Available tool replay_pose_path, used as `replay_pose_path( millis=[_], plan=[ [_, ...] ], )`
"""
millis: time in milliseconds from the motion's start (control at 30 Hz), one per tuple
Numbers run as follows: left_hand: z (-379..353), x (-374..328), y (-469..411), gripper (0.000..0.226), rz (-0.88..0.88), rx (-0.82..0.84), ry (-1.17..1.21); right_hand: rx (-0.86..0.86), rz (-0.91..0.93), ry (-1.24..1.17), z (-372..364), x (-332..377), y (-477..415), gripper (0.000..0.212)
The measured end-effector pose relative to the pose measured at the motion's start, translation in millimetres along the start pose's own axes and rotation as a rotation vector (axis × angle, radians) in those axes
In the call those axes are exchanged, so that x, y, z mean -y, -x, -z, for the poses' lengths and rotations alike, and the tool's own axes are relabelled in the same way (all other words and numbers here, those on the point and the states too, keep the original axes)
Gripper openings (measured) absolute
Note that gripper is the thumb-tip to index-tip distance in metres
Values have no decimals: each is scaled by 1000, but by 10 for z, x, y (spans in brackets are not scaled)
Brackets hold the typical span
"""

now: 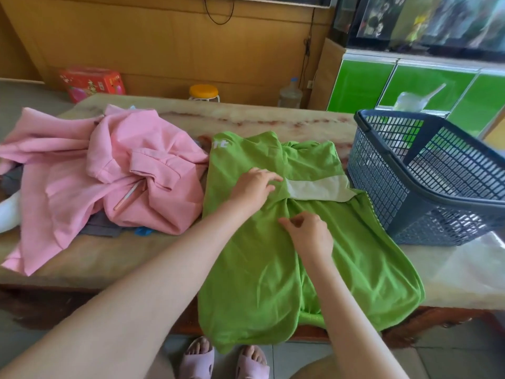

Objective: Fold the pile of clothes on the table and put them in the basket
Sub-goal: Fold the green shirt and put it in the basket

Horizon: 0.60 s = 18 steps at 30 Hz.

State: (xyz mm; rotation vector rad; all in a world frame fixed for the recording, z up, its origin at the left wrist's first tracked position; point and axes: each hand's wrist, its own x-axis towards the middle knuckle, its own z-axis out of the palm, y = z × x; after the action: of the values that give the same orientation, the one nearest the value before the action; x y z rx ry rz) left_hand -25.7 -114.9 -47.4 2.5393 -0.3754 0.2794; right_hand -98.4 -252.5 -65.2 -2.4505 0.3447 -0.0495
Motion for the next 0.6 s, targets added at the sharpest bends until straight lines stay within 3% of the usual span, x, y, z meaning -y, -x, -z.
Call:
replay_pose_path(
  millis=[233, 333, 433, 600],
  plan=[
    [-203, 7, -581, 29, -206, 241, -275, 28, 30, -6, 4, -112, -124, 20],
    [-219, 49, -658, 26, -241, 146, -330, 75, 24, -44, -7, -189, -168, 20],
    [-270, 27, -696, 24, -174, -51, -194, 72, 20, -118, 36, -238, -199, 21],
    [-455, 16, -612, 24, -54, 87, -82, 137, 24, -36, 12, -248, -195, 19]
  ],
)
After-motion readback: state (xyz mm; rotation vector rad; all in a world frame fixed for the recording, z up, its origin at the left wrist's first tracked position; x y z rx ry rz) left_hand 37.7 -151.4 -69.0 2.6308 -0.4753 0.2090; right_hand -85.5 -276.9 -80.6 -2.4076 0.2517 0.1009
